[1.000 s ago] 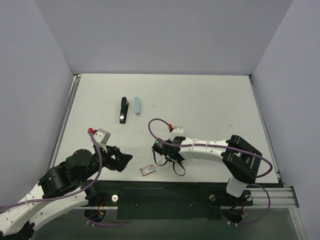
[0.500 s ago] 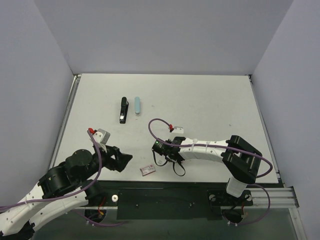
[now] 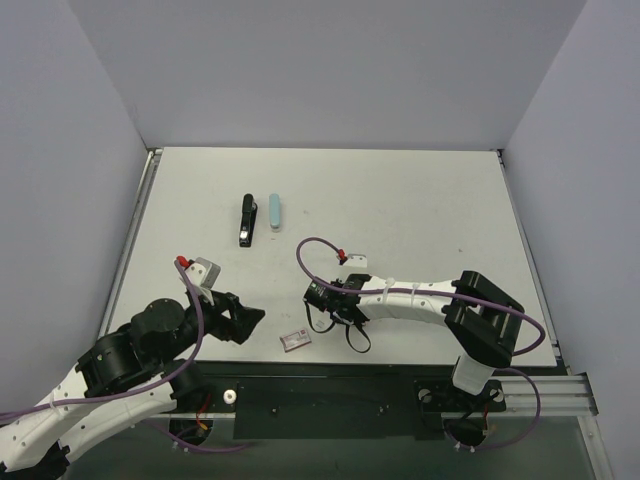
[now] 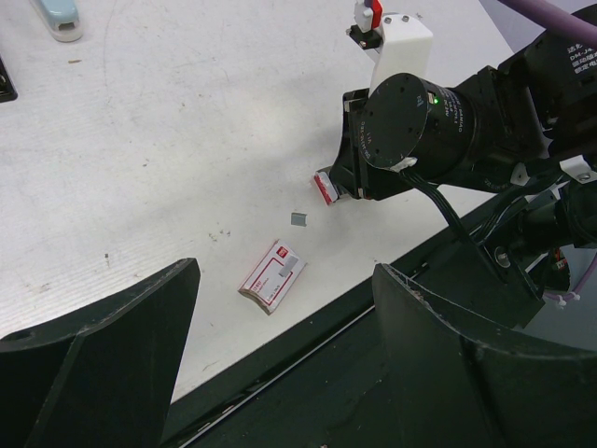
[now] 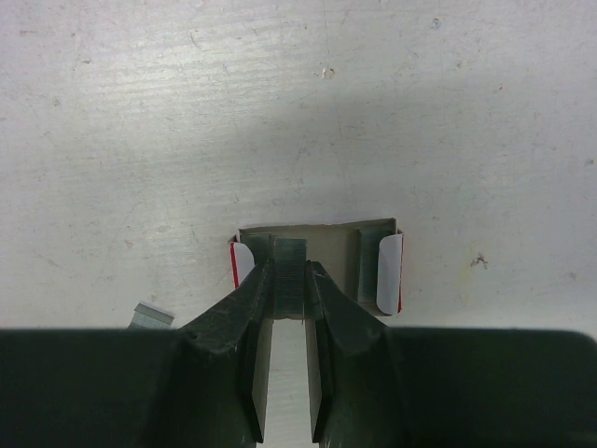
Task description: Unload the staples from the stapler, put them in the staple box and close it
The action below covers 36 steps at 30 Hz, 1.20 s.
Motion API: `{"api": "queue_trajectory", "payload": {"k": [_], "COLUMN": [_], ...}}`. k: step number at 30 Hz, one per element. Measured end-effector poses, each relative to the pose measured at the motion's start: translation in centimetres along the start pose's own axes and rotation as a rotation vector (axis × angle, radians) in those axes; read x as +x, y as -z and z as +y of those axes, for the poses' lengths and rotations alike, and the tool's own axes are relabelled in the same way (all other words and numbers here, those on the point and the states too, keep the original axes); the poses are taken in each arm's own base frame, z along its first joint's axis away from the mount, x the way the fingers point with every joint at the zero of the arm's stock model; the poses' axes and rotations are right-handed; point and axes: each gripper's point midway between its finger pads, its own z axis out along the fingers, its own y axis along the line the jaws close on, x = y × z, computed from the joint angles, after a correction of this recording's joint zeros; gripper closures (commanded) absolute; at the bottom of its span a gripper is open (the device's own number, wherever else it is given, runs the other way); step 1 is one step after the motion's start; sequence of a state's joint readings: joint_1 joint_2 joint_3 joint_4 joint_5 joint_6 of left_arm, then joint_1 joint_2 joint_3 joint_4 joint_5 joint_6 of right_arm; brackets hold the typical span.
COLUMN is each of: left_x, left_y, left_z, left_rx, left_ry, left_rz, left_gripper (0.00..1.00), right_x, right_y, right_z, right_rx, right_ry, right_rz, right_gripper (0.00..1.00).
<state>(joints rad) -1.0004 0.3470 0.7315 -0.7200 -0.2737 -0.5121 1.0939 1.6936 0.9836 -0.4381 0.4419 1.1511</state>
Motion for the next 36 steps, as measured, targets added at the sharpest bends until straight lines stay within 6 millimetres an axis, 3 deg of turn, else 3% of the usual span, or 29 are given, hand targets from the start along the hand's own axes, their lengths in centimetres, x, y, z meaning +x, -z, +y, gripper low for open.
{"api": "queue_trajectory", "payload": {"k": [30, 36], "left_x": [0.0, 0.0], "left_y": [0.0, 0.0], "left_z": [0.0, 0.0], "left_rx": [0.000, 0.000], "left_ry": [0.000, 0.000], "left_rz": [0.000, 0.000], "left_gripper": [0.14, 0.14], "right_x": [-0.1, -1.3], "right_y": [0.0, 1.8], "right_z": [-0.1, 0.3], "right_rx": [0.004, -0.052], "right_ry": [0.001, -0.020], "right_rz": [-0.006, -0.030], "right_gripper": [0.74, 0.70]}}
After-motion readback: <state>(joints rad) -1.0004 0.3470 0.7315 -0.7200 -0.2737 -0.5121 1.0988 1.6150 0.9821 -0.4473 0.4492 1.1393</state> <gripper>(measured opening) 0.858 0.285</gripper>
